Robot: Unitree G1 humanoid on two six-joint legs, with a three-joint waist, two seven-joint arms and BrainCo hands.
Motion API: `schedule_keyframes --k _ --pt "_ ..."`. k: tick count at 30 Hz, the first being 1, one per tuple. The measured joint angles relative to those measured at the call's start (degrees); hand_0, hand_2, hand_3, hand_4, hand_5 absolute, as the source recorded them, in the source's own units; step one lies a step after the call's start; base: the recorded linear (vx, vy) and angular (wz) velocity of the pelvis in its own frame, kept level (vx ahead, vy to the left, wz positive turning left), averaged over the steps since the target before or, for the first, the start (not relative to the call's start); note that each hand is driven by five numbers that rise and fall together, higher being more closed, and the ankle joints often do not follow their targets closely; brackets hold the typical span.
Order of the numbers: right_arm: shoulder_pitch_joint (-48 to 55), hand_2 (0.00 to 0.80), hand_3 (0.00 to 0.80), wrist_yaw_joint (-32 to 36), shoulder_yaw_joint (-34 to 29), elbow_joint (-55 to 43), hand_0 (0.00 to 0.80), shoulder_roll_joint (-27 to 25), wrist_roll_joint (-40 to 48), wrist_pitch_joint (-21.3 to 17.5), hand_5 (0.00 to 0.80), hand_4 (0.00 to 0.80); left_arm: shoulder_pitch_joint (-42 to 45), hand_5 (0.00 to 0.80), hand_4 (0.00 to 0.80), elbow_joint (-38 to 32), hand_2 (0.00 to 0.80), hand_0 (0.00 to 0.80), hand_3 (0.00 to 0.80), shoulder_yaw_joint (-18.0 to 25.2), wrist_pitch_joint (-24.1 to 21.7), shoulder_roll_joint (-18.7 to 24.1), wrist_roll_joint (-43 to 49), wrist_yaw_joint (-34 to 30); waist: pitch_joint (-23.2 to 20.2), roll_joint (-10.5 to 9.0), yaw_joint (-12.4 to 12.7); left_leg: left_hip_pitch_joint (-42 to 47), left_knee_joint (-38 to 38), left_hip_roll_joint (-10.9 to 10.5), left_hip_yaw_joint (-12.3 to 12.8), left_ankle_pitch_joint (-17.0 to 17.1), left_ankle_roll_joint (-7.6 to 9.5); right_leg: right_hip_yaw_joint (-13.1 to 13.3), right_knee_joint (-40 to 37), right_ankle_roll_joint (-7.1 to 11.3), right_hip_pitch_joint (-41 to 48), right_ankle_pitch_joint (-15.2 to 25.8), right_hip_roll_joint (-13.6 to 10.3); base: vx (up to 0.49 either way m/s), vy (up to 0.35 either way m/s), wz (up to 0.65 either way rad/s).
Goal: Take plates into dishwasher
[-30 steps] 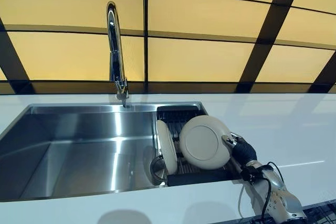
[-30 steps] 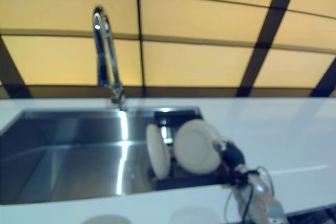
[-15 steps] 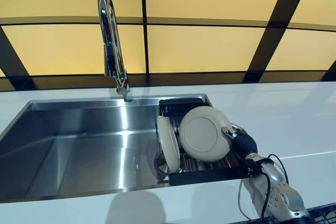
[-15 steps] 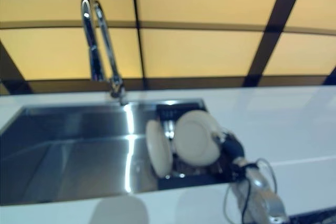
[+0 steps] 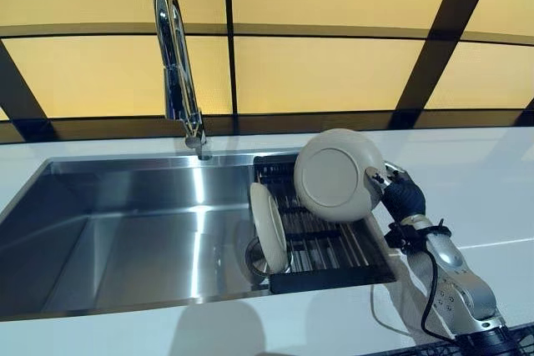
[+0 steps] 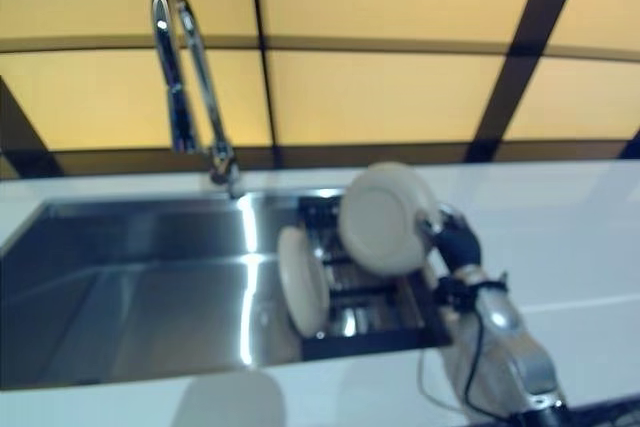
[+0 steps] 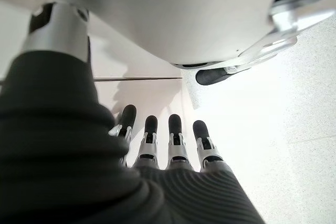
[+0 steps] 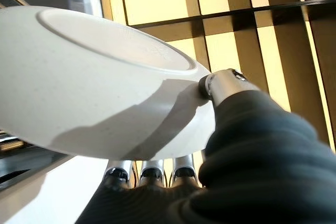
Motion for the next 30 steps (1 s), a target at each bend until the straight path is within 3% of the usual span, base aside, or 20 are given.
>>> schedule_keyframes --k 10,17,30 --pt "-3.44 0.8 0.8 -8.49 -0.01 -5.95 0.8 -1.17 -0.46 -1.46 0.8 0.8 -0.07 0.0 0.0 0.01 0.0 0.0 0.0 -0.04 0.0 0.01 -0.01 -0.01 0.15 0.04 -0.01 0.02 0.0 -0.01 -0.02 0.01 -0.01 -0.01 0.0 0.0 0.05 0.0 -0.01 0.0 0.0 0.0" --pt "-8.03 0.8 0.8 -14.67 -1.73 -7.67 0.8 -6.86 -1.92 -4.77 0.8 0.8 -0.03 0.0 0.0 0.02 0.0 0.0 0.0 -0.04 -0.03 0.01 0.0 -0.01 0.14 0.02 0.0 0.09 0.02 -0.05 -0.02 0.02 -0.01 0.0 0.05 0.0 0.1 0.01 0.0 0.0 0.0 0.0" --pt "-8.94 0.8 0.8 -21.59 -13.56 -7.58 0.8 -19.44 -4.4 -9.34 0.8 0.8 0.51 0.0 0.0 0.65 0.0 0.0 0.0 -0.02 -0.67 0.13 -0.02 -0.36 -0.89 -0.37 -0.47 0.83 0.21 -0.39 0.62 -0.01 0.03 0.7 0.24 0.04 0.11 0.04 0.17 -0.013 0.014 -0.02"
